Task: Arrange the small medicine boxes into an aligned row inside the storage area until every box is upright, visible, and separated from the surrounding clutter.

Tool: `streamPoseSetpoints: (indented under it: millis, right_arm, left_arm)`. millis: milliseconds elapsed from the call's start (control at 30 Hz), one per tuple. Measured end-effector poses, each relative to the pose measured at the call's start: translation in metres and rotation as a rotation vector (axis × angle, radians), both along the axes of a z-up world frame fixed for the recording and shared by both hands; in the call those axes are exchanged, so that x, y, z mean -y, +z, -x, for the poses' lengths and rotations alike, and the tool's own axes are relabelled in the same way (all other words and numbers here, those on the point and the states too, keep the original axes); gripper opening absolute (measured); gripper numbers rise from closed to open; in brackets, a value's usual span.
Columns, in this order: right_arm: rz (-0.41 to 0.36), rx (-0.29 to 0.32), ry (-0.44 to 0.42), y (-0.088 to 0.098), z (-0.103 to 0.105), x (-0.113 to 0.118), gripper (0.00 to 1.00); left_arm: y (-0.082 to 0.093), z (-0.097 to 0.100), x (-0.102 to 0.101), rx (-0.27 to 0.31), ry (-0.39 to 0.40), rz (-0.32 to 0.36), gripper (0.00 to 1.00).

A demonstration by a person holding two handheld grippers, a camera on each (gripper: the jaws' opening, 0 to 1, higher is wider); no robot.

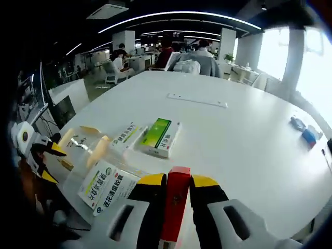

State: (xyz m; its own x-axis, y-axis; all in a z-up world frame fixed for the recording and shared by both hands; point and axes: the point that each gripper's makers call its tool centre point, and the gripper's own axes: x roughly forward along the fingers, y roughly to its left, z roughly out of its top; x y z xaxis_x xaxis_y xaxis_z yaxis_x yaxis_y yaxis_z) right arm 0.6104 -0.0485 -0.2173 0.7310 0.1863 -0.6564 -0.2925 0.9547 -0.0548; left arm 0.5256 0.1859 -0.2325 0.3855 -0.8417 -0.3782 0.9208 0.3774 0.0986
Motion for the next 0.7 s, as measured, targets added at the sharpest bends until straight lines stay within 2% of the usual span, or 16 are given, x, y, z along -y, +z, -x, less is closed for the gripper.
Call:
streamPoseSetpoints:
  millis: [300, 367, 500, 700]
  right_arm:
    - [0.0, -0.037, -0.004, -0.005, 0.0, 0.003, 0.16]
    - [0.05, -0.096, 0.018, -0.013, 0.003, 0.005, 0.17]
    - [0.146, -0.119, 0.081, -0.024, 0.005, 0.003, 0.2]
    - [0.149, -0.13, 0.096, -0.027, 0.003, 0.001, 0.21]
  left_arm:
    - [-0.001, -0.001, 0.003, 0.0, -0.006, -0.006, 0.42]
    - [-0.002, 0.0, 0.004, -0.002, -0.01, -0.009, 0.42]
    - [-0.003, -0.001, 0.002, -0.001, -0.006, -0.017, 0.42]
    - [-0.002, -0.002, -0.001, -0.001, 0.005, -0.016, 0.42]
